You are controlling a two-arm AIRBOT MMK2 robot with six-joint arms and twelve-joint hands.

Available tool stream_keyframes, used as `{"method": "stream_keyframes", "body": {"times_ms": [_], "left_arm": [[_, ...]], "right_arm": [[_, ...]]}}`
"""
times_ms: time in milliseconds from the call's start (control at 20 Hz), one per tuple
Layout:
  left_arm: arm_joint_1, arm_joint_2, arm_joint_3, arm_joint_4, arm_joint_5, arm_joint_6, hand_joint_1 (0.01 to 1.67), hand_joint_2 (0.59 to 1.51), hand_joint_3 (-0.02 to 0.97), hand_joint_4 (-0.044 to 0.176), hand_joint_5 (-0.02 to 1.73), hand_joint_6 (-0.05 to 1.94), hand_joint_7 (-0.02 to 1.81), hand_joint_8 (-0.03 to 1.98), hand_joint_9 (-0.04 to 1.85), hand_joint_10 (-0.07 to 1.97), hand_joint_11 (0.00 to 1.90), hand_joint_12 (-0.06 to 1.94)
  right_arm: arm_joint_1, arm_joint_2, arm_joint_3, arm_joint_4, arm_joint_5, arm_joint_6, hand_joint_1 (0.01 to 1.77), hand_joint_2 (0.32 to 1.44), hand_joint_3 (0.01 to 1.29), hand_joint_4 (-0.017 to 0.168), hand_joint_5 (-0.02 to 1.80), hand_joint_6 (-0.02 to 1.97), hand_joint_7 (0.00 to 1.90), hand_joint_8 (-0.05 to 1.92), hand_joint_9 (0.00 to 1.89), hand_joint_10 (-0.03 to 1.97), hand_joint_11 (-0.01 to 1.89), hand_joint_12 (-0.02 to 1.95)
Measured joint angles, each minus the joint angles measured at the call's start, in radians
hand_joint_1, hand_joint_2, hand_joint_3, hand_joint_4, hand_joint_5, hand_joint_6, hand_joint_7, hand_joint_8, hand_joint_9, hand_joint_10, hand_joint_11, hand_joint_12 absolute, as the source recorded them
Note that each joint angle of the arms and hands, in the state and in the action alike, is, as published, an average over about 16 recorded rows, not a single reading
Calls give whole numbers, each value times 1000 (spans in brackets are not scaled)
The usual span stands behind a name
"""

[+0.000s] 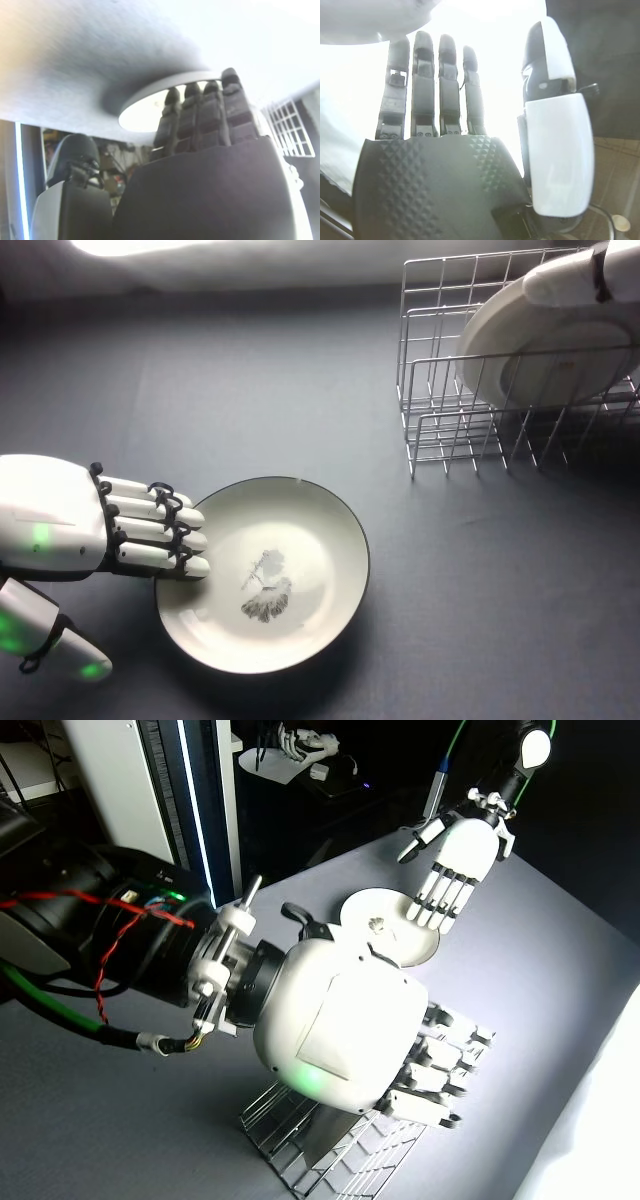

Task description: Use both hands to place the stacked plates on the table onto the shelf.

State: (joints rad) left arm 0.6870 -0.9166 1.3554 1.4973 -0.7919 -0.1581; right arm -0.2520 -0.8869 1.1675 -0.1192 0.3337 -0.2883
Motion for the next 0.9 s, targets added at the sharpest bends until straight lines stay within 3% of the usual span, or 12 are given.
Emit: {"method": "stream_keyframes", "body": {"times_ms": [400, 650, 900], "left_arm": [[59, -7, 3, -30, 12, 0, 15, 1198, 21, -6, 40, -22, 13, 3, -25, -40, 26, 23], [76, -8, 3, -40, 14, -1, 15, 1199, 21, -8, 27, -30, 6, 0, -26, -45, 28, 27], [79, -8, 2, -41, 14, 0, 15, 1199, 21, -8, 19, -31, 2, -1, -26, -48, 28, 27]], "right_arm": [[24, 0, -22, -408, 129, 2, 754, 900, 14, 8, 139, 17, 154, 11, 156, -1, 17, 480], [15, -11, -41, -670, 214, 2, 807, 840, 14, 5, 58, 17, 63, 11, 61, -2, 11, 211], [-5, -43, -61, -816, 242, 2, 889, 826, 14, 2, 21, 17, 22, 12, 12, -2, 12, 26]]}}
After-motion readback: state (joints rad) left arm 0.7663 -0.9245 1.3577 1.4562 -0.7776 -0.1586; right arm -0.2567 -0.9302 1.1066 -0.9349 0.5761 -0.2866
